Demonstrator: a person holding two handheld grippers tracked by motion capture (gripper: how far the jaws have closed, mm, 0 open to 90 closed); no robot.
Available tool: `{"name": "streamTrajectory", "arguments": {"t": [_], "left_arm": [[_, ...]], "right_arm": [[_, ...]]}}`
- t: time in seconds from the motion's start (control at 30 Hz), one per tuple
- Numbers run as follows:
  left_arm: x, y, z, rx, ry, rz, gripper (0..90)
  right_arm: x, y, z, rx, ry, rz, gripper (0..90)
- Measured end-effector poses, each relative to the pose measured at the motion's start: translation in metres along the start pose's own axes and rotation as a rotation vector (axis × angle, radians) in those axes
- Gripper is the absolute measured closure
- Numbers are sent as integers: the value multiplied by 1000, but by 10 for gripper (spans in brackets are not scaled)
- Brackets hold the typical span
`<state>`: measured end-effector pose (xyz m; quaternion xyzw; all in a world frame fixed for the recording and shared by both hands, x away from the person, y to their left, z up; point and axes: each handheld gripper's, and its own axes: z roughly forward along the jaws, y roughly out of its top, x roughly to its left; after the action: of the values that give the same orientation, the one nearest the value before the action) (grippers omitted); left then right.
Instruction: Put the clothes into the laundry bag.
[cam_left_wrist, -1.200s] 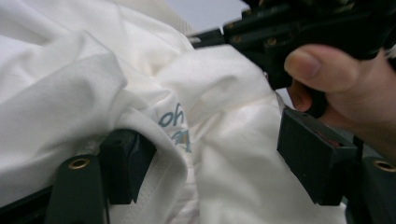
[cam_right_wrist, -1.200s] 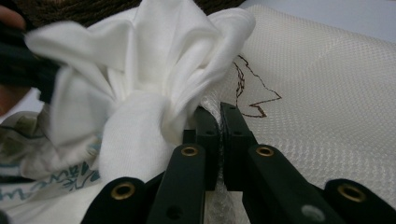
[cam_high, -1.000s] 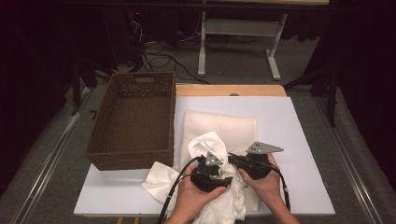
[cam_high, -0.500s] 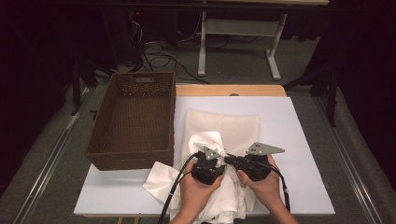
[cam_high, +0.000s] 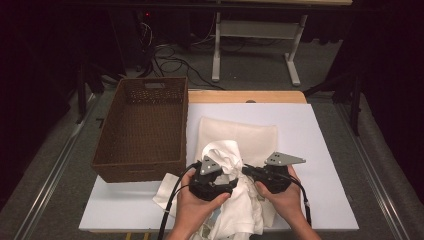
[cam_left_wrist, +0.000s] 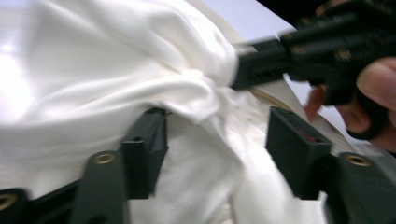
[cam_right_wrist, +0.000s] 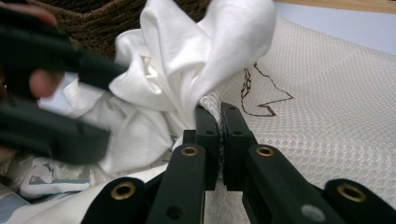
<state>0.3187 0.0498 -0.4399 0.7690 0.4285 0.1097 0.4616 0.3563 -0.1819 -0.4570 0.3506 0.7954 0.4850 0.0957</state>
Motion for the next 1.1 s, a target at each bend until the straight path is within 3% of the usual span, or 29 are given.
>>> {"name": "streamTrajectory", "arguments": {"t": [0.07,0.13,0.2,0.27,0.3,0.37,0.47,0.6,0.73,0.9,1.1], "left_arm": [[7,3,-7,-59,54,-27,275],[13,5,-8,-71,55,-52,247],[19,7,-1,-28,33,-66,236],[22,6,12,55,-19,-87,240],[22,5,16,77,-33,-84,286],[17,1,17,63,-14,-58,442],[11,-3,17,69,-85,-33,738],[-1,-7,20,102,-179,39,797],[-7,-11,32,163,-236,66,799],[-7,-10,46,182,-183,50,799],[-5,-2,61,159,-8,47,800]], "right_arm": [[0,0,0,0,0,1,884],[0,0,0,1,3,1,884],[0,0,0,1,3,-1,884],[0,0,0,0,2,-2,884],[0,1,0,0,2,-4,884],[0,0,0,6,-8,-5,884],[-3,0,0,-1,-18,8,884],[-3,0,0,-9,-28,15,884],[-3,0,-1,-16,-26,20,884],[0,3,-3,-25,-14,24,885],[6,4,-3,-26,18,15,885]]}}
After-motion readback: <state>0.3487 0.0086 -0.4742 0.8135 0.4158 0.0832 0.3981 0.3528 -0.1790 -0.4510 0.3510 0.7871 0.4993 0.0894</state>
